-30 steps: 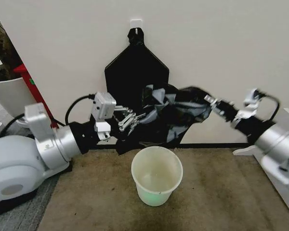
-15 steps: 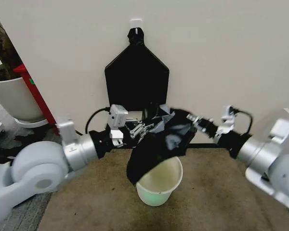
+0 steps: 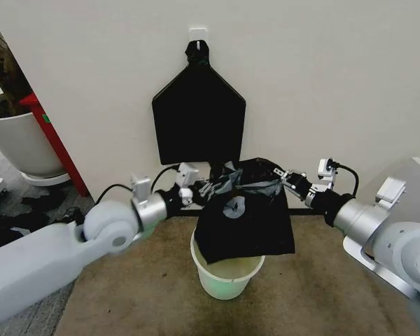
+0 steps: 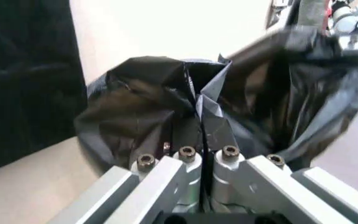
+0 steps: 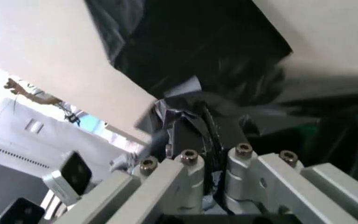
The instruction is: Place the garbage bag over the trash bin.
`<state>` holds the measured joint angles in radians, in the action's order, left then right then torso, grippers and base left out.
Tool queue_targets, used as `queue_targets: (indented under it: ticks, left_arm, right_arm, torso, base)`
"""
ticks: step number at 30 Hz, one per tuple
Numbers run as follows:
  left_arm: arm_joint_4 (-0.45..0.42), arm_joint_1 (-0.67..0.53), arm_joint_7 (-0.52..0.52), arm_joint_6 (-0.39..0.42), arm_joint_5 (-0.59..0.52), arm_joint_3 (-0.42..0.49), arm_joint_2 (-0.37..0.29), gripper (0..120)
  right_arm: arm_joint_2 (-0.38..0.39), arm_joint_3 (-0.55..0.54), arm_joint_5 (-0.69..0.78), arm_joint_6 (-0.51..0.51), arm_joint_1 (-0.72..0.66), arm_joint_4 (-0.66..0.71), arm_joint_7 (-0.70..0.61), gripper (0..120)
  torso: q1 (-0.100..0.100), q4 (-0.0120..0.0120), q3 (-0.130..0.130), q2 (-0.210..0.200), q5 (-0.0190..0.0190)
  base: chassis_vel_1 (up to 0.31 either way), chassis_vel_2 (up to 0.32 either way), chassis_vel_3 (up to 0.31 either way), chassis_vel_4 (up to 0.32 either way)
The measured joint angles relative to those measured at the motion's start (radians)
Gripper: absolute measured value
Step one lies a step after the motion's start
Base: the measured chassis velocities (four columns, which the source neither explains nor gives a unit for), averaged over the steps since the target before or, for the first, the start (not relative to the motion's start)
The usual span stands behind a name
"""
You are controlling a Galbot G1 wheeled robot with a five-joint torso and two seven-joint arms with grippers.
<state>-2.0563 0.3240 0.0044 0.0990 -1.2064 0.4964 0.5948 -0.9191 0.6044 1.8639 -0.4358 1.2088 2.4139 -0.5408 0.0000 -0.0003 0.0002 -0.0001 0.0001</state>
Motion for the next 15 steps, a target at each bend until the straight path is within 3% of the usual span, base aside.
queue_targets:
  ticks: [15]
  left_arm:
    - [-0.057, 0.054, 0.003, -0.003, 0.019, -0.09, -0.122, 0]
  right_arm:
    - [-0.084, -0.1, 0.021, 0.043, -0.042, 0.074, -0.078, 0]
  torso:
    - [0.0, 0.0004, 0.0, 0.0, -0.0003]
  base:
    - [0.0, 0.0, 0.0, 0.0]
